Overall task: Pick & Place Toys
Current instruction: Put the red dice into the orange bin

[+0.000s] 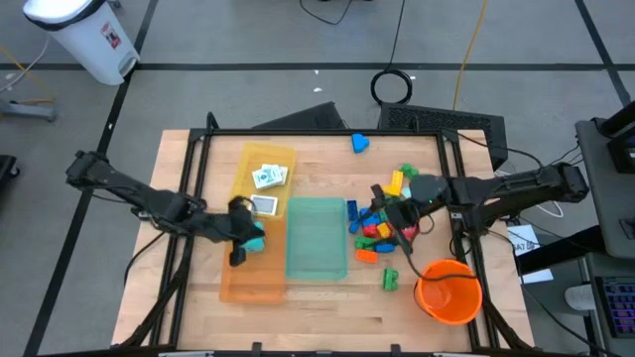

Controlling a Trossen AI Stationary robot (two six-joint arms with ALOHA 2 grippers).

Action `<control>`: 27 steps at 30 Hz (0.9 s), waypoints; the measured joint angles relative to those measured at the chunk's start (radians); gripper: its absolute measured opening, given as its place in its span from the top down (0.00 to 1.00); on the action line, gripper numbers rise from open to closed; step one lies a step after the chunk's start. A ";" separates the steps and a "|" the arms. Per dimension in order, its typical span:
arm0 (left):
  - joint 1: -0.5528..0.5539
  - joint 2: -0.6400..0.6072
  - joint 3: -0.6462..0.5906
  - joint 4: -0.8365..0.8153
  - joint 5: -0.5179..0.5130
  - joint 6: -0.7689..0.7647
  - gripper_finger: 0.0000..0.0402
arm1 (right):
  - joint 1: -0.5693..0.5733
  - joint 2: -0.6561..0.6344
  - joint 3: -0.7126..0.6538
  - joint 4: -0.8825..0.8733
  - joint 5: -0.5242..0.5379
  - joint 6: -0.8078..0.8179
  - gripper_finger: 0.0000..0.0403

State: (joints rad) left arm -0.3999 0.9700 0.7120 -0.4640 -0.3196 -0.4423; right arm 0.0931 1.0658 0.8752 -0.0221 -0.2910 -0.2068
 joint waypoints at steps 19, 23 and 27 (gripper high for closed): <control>0.136 -0.172 0.000 0.033 -0.048 0.204 0.92 | 0.107 0.239 0.171 -1.058 0.550 0.269 0.11; 0.148 -0.172 0.000 0.033 -0.020 0.204 0.92 | 0.063 0.236 0.122 -1.055 0.473 0.270 0.11; 0.153 -0.172 0.000 0.032 0.015 0.205 0.92 | 0.037 0.232 0.092 -1.036 0.440 0.261 0.11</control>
State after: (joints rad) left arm -0.2464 0.7982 0.7120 -0.4319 -0.3047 -0.2375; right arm 0.1303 1.2980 0.9668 -1.0582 0.1495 0.0541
